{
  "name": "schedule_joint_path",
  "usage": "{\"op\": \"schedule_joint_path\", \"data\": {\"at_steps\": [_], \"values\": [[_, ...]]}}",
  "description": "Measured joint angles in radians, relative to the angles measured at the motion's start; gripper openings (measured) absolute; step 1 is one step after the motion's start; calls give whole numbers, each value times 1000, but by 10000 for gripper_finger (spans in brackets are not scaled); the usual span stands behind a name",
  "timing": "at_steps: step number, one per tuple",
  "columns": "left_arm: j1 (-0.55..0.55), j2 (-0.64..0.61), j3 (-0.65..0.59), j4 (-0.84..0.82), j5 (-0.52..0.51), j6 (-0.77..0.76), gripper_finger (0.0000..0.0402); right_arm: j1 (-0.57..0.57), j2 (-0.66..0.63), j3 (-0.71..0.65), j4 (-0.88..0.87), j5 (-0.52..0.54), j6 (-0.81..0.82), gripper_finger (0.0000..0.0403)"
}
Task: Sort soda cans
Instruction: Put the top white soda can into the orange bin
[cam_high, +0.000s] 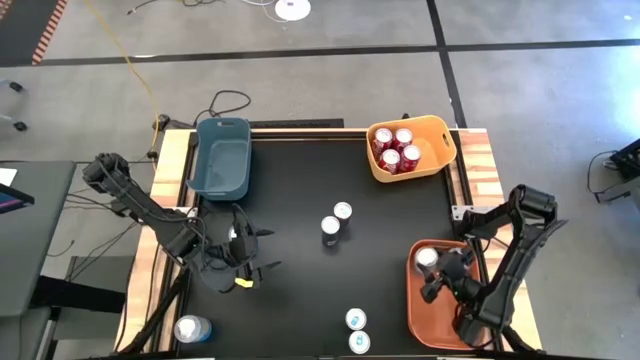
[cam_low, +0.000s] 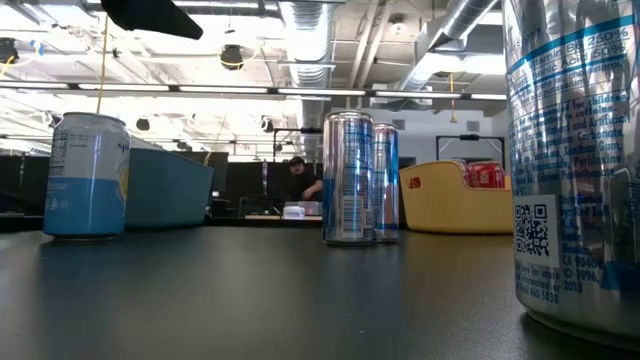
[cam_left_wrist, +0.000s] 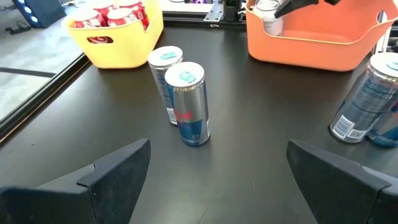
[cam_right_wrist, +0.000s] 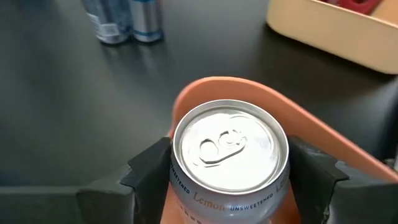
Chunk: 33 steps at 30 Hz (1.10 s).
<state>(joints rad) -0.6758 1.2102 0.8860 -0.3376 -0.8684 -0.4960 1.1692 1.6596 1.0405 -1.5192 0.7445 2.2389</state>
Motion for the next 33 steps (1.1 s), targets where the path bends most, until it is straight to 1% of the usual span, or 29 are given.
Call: {"op": "schedule_joint_path", "data": {"at_steps": [3, 8, 13, 21, 27, 30, 33], "values": [[0, 0, 0, -1, 0, -12, 373, -1, 0, 0, -1, -10, -15, 280], [0, 0, 0, -3, 0, -31, 373, 20, -2, 0, 34, -6, -97, 284], [0, 0, 0, -4, -1, -29, 373, 48, -4, 0, 14, 1, -69, 285], [0, 1, 1, -15, 0, -41, 373, 88, -43, 2, 36, 17, -82, 287], [0, 2, 1, -15, -1, -69, 373, 90, -42, 2, 55, 21, -70, 288], [0, 2, 1, -15, -1, -96, 373, 77, -42, 2, 53, 21, -78, 299], [0, 2, 1, -15, -1, -95, 373, 71, -41, 2, 25, 18, -72, 322]]}}
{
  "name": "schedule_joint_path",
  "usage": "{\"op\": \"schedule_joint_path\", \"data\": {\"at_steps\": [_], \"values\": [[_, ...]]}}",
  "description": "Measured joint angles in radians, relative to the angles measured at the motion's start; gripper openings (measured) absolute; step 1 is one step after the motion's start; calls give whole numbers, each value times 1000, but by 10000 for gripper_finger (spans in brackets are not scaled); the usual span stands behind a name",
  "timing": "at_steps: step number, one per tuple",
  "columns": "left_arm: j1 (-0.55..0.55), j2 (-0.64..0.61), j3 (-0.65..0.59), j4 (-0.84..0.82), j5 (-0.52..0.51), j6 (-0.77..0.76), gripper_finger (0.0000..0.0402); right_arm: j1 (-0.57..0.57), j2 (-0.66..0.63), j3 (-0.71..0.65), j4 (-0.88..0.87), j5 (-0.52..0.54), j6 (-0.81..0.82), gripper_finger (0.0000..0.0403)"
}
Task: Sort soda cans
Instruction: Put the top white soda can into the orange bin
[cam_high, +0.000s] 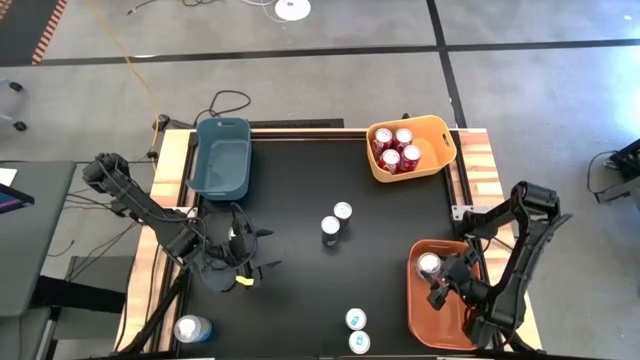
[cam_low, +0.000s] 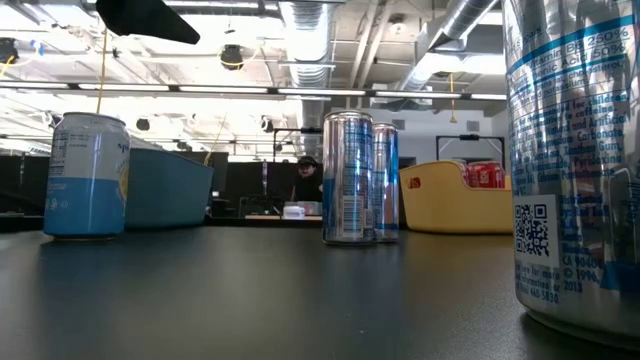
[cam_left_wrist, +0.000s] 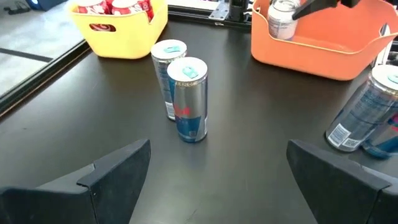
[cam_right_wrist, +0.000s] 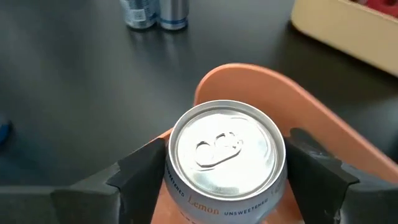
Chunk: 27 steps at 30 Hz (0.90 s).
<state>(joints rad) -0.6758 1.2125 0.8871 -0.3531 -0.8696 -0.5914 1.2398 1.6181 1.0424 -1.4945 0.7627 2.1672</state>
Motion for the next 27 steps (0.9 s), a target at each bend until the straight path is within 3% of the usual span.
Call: {"op": "schedule_joint_path", "data": {"at_steps": [5, 13, 15, 20, 24, 27], "values": [[0, 0, 0, 0, 32, 27, 373, -3, -3, 0, -38, -3, 21, 344], [3, 13, 0, 3, 33, 12, 373, 15, -28, 9, -72, -23, 75, 339], [3, 14, 0, -9, -4, -9, 373, 16, -44, 26, -76, 62, 105, 337], [13, 11, 0, -151, 14, -118, 373, -2, -109, 26, -78, 441, 76, 333], [10, -9, 0, -249, 117, -252, 373, -46, -155, 26, -77, 561, -8, 333], [1, -9, 2, -337, 177, -335, 373, -93, -175, 26, -64, 578, -75, 333]]}}
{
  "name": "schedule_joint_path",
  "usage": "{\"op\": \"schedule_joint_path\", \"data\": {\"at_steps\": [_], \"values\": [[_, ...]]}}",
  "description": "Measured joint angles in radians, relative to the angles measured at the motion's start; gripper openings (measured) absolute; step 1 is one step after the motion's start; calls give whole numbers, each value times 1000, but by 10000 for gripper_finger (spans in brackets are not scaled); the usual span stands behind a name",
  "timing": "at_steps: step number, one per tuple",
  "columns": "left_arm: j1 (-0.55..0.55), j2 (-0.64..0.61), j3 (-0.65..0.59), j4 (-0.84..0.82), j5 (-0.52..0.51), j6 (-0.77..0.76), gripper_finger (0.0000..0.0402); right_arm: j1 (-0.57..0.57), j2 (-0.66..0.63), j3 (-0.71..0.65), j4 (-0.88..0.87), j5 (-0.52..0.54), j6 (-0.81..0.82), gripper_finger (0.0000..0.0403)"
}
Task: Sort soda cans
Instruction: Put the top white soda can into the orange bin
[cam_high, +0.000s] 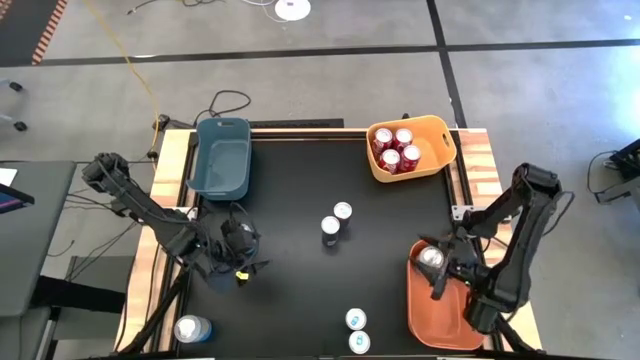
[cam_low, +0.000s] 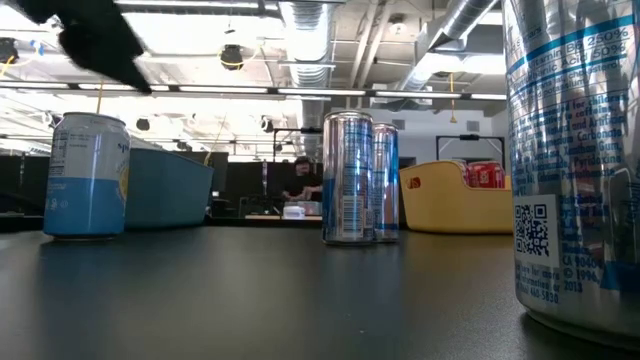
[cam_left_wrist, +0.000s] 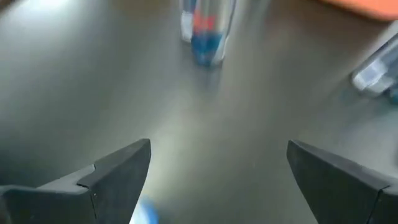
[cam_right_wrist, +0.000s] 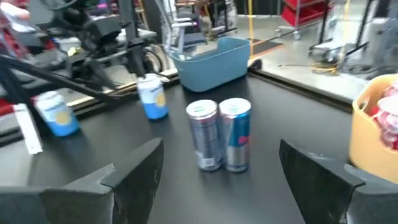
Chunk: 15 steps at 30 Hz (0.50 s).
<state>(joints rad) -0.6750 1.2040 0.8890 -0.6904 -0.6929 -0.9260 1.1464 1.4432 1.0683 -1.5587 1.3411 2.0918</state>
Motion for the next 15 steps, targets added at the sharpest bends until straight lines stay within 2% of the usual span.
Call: {"op": "schedule_joint_path", "data": {"at_steps": [4, 8, 12, 15], "values": [[11, 0, 40, -102, -15, -7, 373, -66, -6, 0, 14, 47, -74, 333], [59, -1, 113, -170, -30, 92, 373, -116, -6, 15, 15, 204, -115, 333], [104, -2, 151, -206, -33, 183, 373, -139, -24, 68, 23, 217, -196, 333], [124, -1, 151, -260, -17, 167, 373, -149, -25, 80, 76, 208, -282, 333]]}}
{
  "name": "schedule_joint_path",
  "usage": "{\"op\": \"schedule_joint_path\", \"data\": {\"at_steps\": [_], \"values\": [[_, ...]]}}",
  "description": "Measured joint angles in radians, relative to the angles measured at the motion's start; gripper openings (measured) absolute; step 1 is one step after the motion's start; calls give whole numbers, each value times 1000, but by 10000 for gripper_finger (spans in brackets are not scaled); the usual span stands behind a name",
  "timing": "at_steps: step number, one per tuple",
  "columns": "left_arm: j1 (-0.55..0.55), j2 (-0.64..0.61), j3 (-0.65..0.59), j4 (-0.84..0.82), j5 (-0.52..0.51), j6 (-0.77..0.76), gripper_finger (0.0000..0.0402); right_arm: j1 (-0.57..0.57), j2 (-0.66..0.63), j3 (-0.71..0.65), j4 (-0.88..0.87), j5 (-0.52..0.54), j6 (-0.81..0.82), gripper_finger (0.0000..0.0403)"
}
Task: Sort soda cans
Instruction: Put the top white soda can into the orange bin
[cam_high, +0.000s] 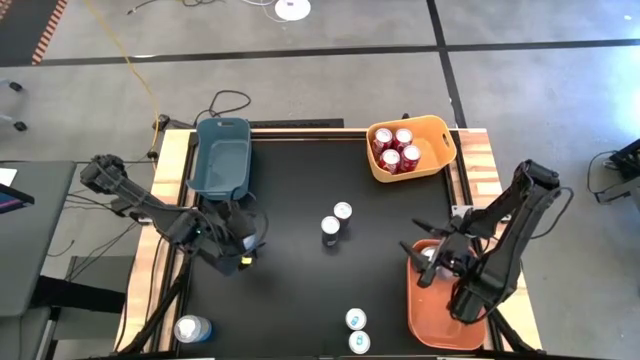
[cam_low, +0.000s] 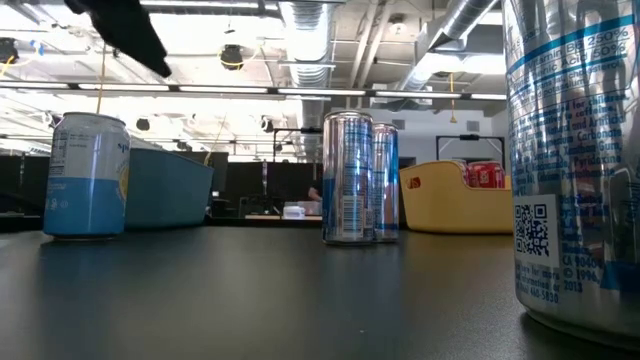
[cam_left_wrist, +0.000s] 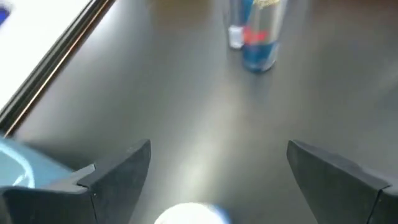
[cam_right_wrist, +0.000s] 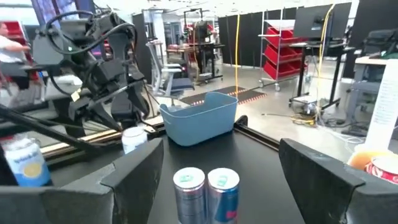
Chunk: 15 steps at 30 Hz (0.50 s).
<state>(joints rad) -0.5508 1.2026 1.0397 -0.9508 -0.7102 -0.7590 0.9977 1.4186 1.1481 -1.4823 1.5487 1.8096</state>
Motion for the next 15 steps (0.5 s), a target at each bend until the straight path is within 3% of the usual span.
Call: {"op": "schedule_joint_path", "data": {"at_steps": [7, 15], "values": [[-12, -27, 0, -261, 51, -239, 373, -19, 10, -12, 136, -94, -146, 333], [-48, -32, -1, -291, 75, -287, 373, -19, 10, -13, 158, -106, -188, 333]]}}
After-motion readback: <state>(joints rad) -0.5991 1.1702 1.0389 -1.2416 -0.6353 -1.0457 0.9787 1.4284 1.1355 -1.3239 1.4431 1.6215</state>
